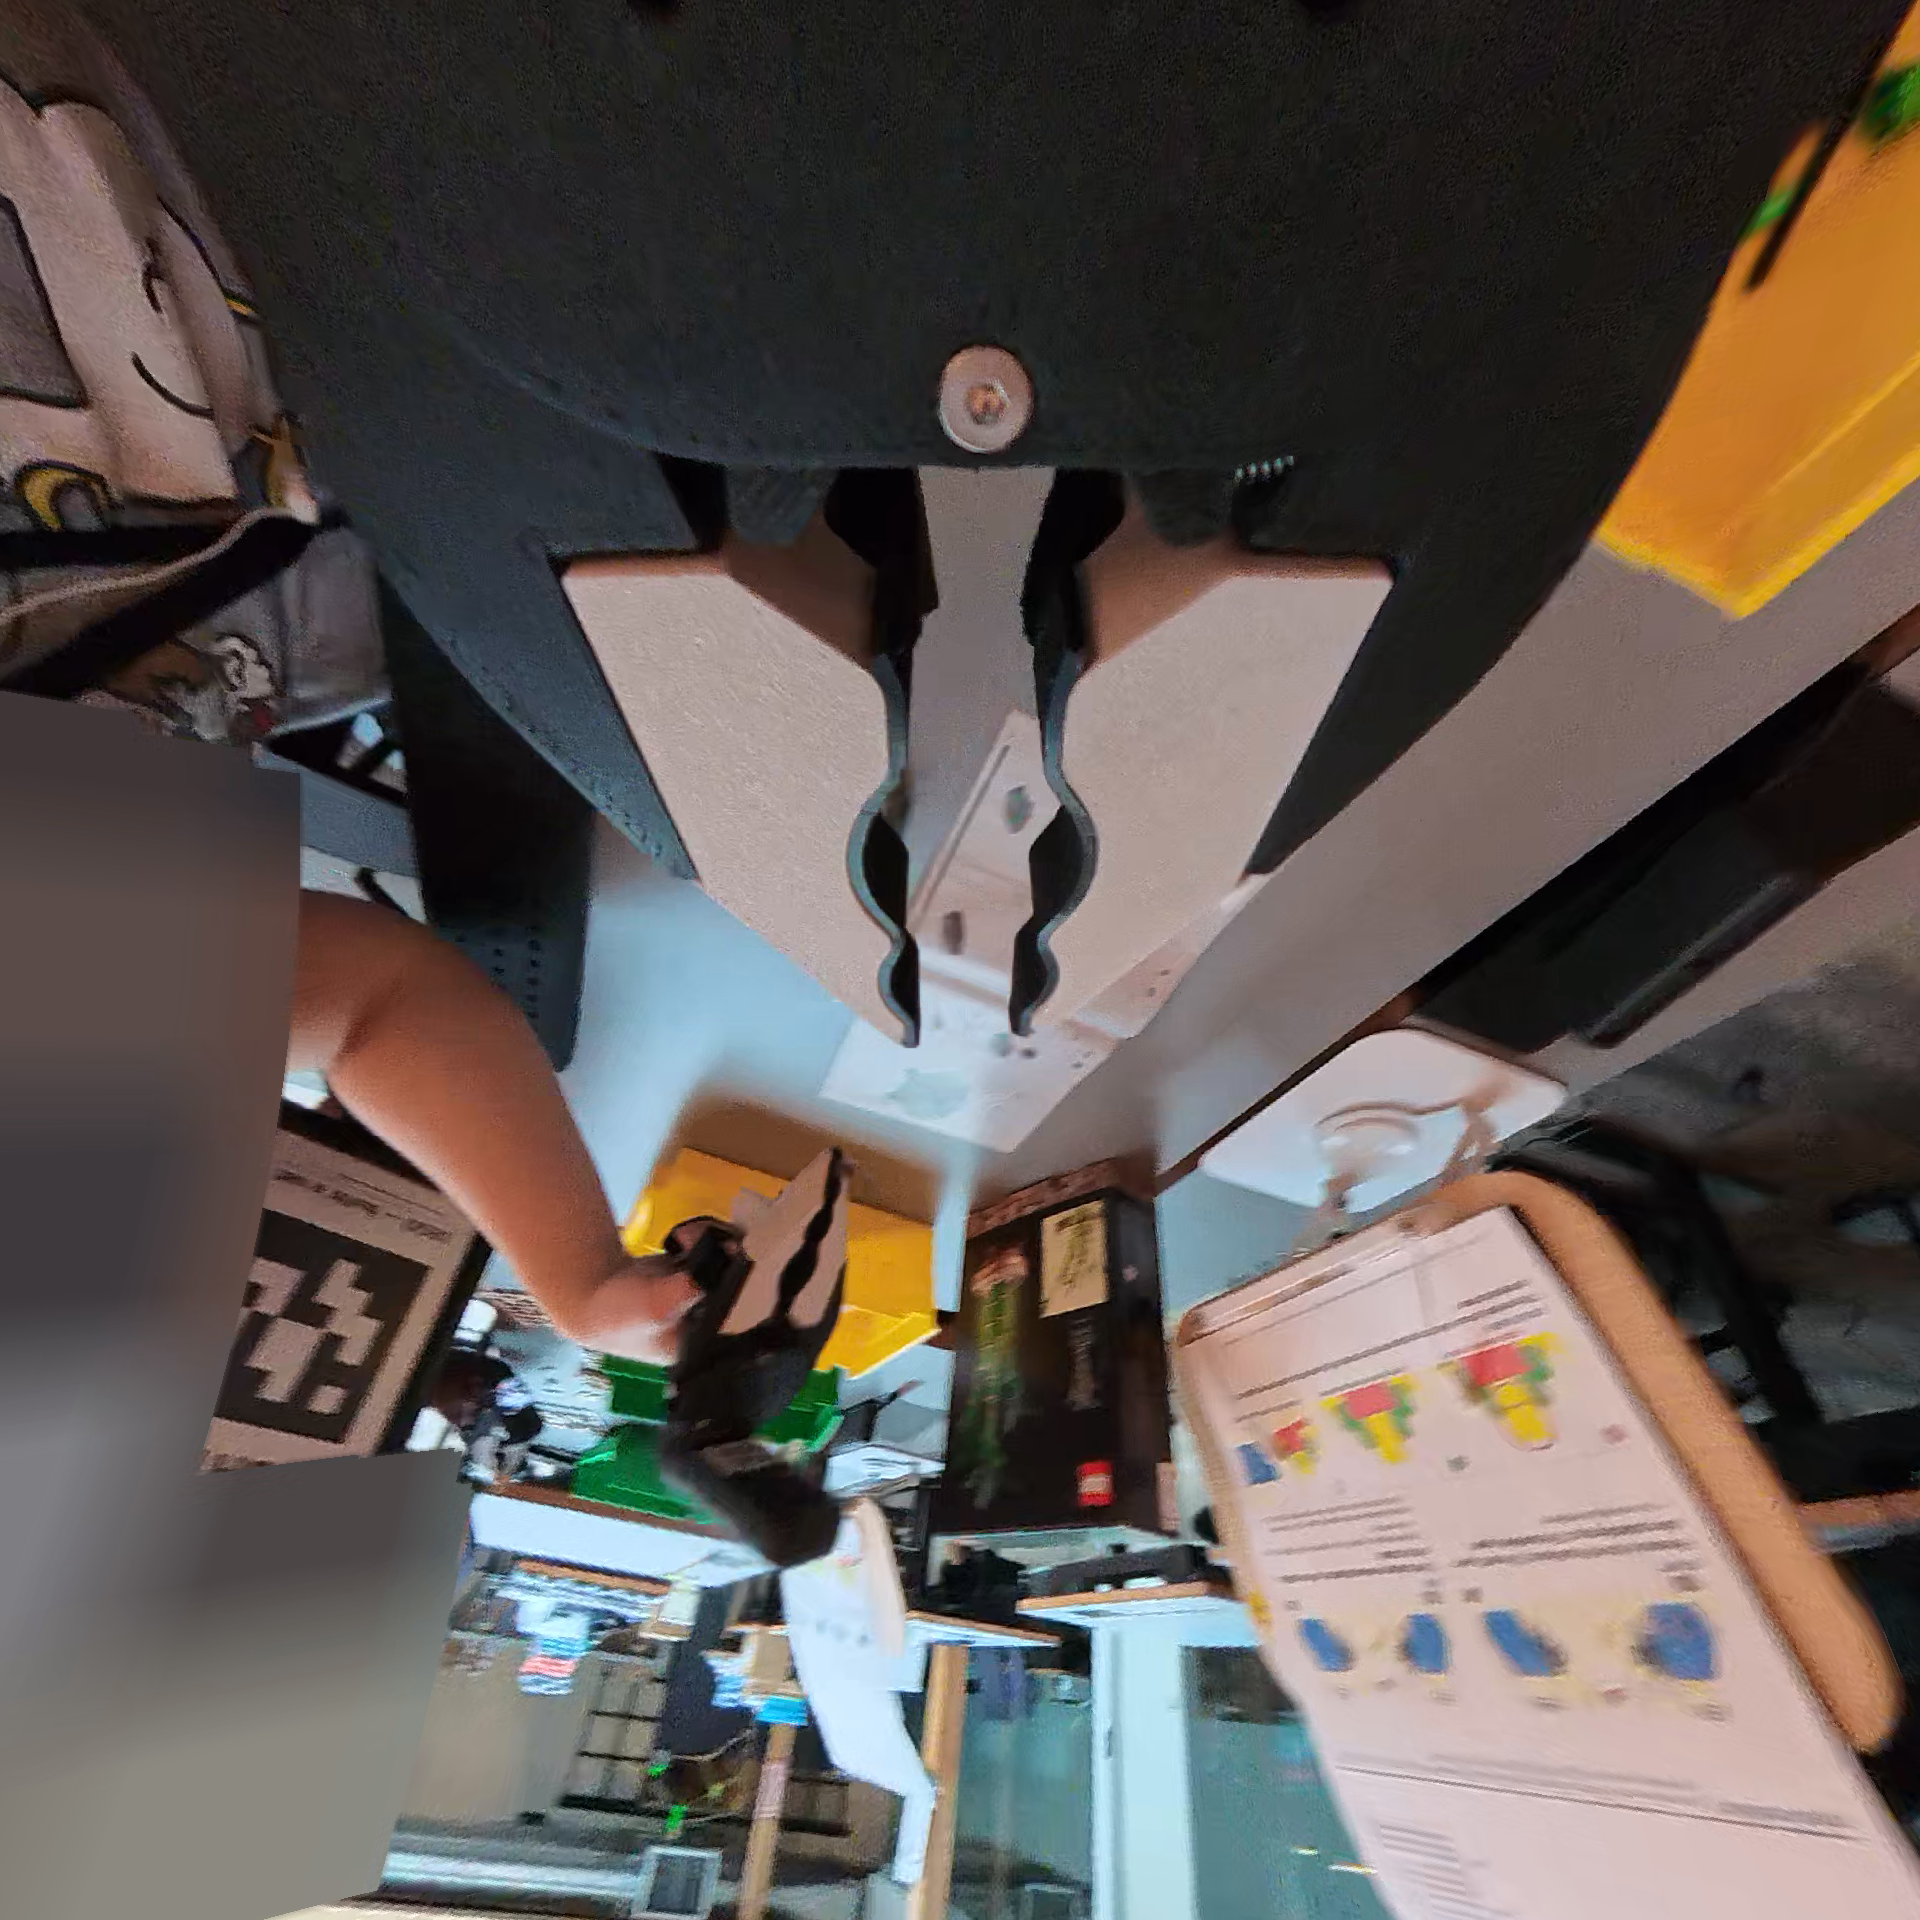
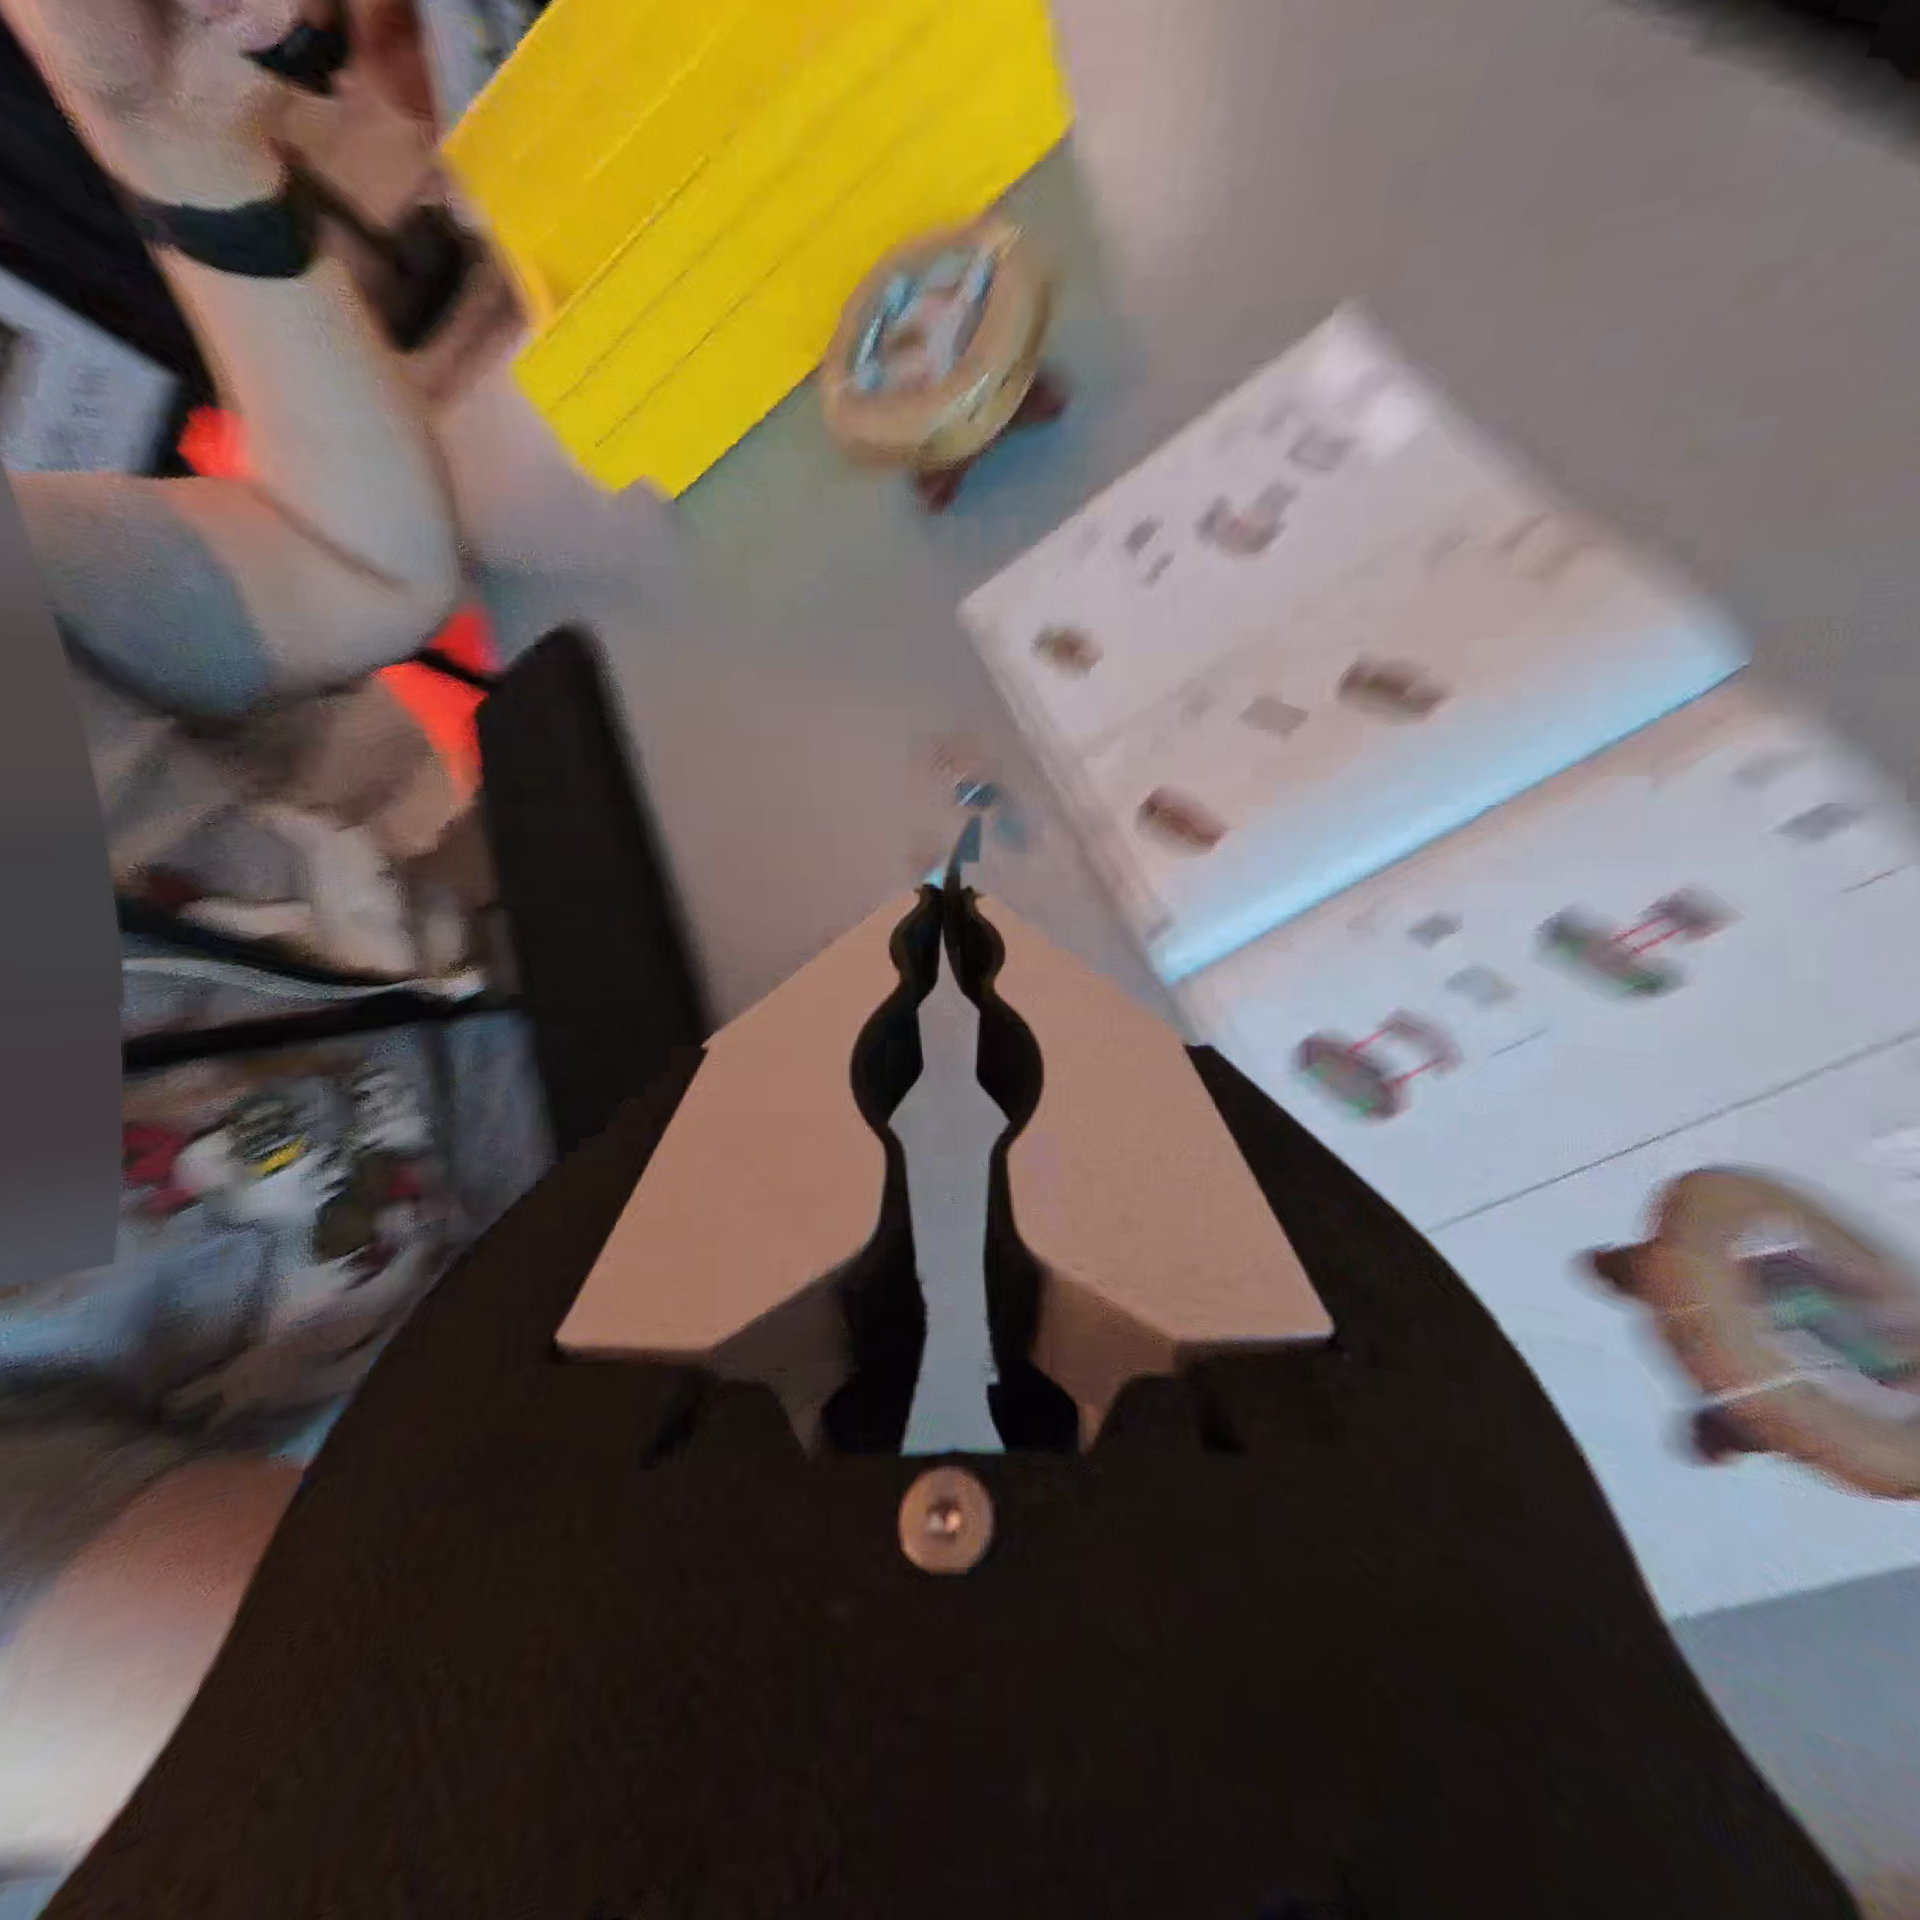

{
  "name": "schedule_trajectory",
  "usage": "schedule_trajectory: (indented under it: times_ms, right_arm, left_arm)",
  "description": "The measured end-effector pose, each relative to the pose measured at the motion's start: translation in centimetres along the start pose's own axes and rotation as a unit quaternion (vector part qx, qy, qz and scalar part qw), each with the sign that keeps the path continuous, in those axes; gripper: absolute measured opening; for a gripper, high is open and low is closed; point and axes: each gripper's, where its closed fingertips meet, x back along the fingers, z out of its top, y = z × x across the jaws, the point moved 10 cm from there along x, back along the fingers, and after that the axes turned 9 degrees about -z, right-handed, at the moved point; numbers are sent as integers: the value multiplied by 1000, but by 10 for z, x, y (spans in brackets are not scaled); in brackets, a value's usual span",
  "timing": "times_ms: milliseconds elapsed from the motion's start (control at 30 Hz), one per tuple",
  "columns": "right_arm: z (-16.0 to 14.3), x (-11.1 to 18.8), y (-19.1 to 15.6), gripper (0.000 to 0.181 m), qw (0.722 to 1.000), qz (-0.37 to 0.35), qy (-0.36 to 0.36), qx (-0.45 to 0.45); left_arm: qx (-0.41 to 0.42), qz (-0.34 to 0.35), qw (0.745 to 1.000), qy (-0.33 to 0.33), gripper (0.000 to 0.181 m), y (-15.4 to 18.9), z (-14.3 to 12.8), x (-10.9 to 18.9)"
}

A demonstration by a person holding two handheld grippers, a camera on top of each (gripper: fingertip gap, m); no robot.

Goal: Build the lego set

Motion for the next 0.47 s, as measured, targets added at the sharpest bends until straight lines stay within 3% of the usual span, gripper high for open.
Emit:
schedule_trajectory:
  times_ms: [67,267,367,467]
  right_arm:
    - [-29,-6,10,1,995,77,-36,-58]
    - [-98,-56,18,1,968,181,-152,-90]
    - [-105,-75,18,1,955,213,-177,-111]
    - [-98,-79,1,1,942,285,-160,-75]
  left_arm:
    - [-1,-15,1000,-13,20,14,-4,-18]
    - [3,-29,999,-26,24,65,-36,-80]
    - [-11,-45,997,-56,19,86,-70,-121]
    - [-88,-27,990,-108,20,98,-105,-174]
